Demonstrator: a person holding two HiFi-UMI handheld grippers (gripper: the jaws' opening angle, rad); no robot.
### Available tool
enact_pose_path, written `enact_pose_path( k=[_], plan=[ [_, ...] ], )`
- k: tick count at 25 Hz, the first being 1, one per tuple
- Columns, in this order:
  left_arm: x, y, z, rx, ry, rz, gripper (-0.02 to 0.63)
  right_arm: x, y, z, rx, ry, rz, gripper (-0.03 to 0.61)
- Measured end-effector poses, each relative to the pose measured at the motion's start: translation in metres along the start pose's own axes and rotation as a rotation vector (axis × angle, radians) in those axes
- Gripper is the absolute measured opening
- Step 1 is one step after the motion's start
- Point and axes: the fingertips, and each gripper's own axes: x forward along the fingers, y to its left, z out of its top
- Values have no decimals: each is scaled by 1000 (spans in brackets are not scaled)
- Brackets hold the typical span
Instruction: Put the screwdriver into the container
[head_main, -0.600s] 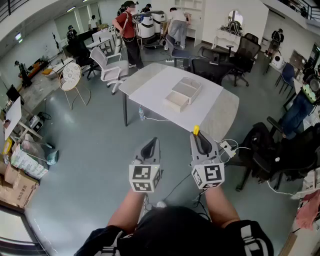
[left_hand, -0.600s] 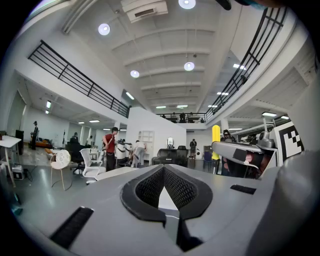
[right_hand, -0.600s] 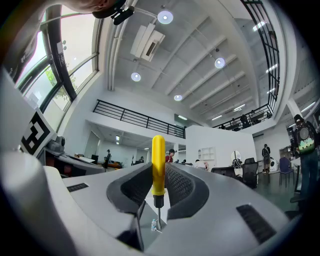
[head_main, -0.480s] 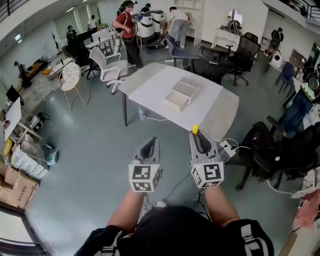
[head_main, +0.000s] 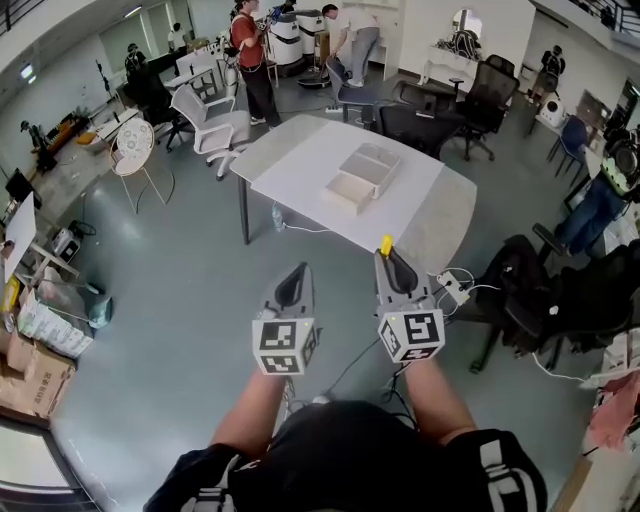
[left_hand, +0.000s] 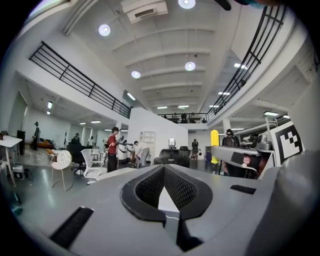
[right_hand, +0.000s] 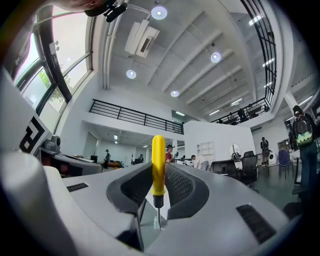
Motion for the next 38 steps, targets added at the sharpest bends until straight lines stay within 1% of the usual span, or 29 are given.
enact_pose_path(
  k=[2, 6, 12, 17, 21, 27, 32, 38],
  plan=[
    [5, 3, 2, -4, -9, 8, 12, 5, -5, -2, 4, 4, -12, 71],
    [18, 13, -3, -7, -6, -4, 12, 19, -9, -7, 11, 6, -28, 71],
    [31, 34, -3, -11, -8, -15, 12, 38, 1, -11, -3, 4, -35, 71],
    [34, 46, -5, -8, 3, -28, 12, 45, 8, -12, 20, 3, -56, 71],
    [39, 54, -11, -8, 6, -28, 12, 51, 12, -10, -7, -18, -50, 71],
    [54, 71, -15, -8, 5, -18, 12, 73, 7, -18, 13, -18, -55, 71],
    [84, 78, -16, -2, 13, -18, 12, 100, -9, -30, 15, -14, -55, 71],
    [135, 84, -21, 5, 20, -23, 12, 137, -39, -42, 28, -17, -56, 71]
  ],
)
